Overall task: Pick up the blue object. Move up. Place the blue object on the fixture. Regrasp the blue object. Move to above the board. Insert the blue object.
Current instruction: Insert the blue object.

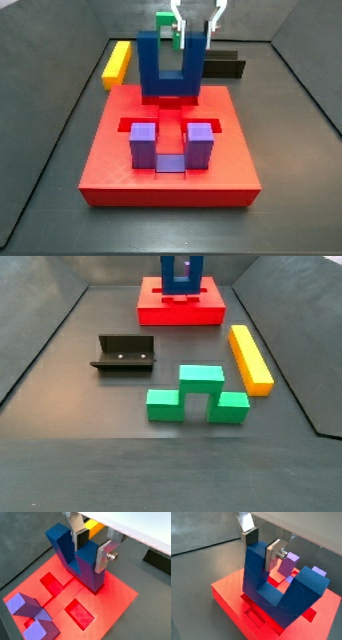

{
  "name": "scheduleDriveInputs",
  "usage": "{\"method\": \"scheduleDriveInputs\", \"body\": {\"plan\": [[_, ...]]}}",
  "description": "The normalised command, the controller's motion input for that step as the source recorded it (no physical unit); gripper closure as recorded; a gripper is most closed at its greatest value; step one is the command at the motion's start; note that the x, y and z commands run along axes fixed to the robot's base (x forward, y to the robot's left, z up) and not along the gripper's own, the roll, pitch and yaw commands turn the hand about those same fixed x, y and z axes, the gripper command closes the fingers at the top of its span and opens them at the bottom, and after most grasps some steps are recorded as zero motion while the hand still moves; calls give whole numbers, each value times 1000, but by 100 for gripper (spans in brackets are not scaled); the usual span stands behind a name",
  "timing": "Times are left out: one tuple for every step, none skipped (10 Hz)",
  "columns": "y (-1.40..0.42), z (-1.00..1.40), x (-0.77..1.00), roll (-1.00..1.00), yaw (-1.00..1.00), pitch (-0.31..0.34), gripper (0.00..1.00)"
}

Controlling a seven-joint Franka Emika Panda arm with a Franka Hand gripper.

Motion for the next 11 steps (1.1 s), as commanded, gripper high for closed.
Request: {"method": "scheduleDriveInputs", "body": {"plan": [[0,-106,271,0,0,3,100],[0,-26,300,0,0,26,100],[0,0,274,0,-11,27,100],[9,-3,237,0,-34,10,100],[46,-80,91,73,-134,0,100],[0,-51,-277,246,-391,-64,100],[0,0,-343,244,-420,-76,100],[-123,89,-286,266,-329,-100,100],[-271,103,-151,203,-74,-109,100],[-211,0,0,140,0,-131,100],[-97,0,234,93,120,-84,100]]}}
